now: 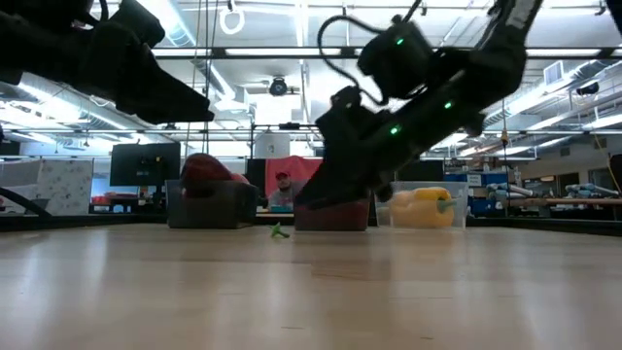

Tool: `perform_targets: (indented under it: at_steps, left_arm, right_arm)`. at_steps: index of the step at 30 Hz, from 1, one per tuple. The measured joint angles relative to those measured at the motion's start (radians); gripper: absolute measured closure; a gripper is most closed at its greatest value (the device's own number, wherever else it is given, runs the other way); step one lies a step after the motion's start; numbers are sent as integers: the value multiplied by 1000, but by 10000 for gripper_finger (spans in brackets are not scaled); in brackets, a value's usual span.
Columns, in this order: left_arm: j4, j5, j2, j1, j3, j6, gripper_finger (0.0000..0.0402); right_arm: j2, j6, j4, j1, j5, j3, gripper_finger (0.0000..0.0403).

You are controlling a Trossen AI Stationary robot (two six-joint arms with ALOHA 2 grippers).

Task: Sort produce into baskets
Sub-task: Put the green leaf of the red bell pepper into the right black bin

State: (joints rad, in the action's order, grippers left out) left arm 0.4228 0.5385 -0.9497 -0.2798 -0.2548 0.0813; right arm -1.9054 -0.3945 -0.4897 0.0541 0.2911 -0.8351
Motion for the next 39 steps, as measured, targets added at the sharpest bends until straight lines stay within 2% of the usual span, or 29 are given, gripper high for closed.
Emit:
perform_targets:
  at_steps: [4,6,10,15,18,23,29,33,39]
  left_arm:
    - [-1,0,0,0,0,-1,53]
    - [-9,0,0,0,0,-1,53]
    - [-33,0,0,0,-1,6,53]
    - [-68,-1,0,0,-1,26,53]
    - [-70,0,0,0,-1,25,53]
    - [-70,0,0,0,-1,20,53]
    - [-74,1,0,0,-1,24,53]
    - [-83,1,0,0,-1,24,53]
    - [-104,1,0,0,-1,32,53]
  right_arm:
    - [-85,70,-26,-37,-102,-65,239]
    - [-123,100,-24,-43,-117,-102,241]
    - [-176,127,64,-46,-119,-177,243]
    - [-196,134,256,-39,-53,-267,252]
    - [-199,165,293,-28,-35,-293,285]
    - [-191,229,316,-17,-31,-312,386]
    - [-156,252,343,-38,-29,-354,396]
    - [-94,266,372,-64,30,-359,398]
    - [54,253,540,-136,213,-360,400]
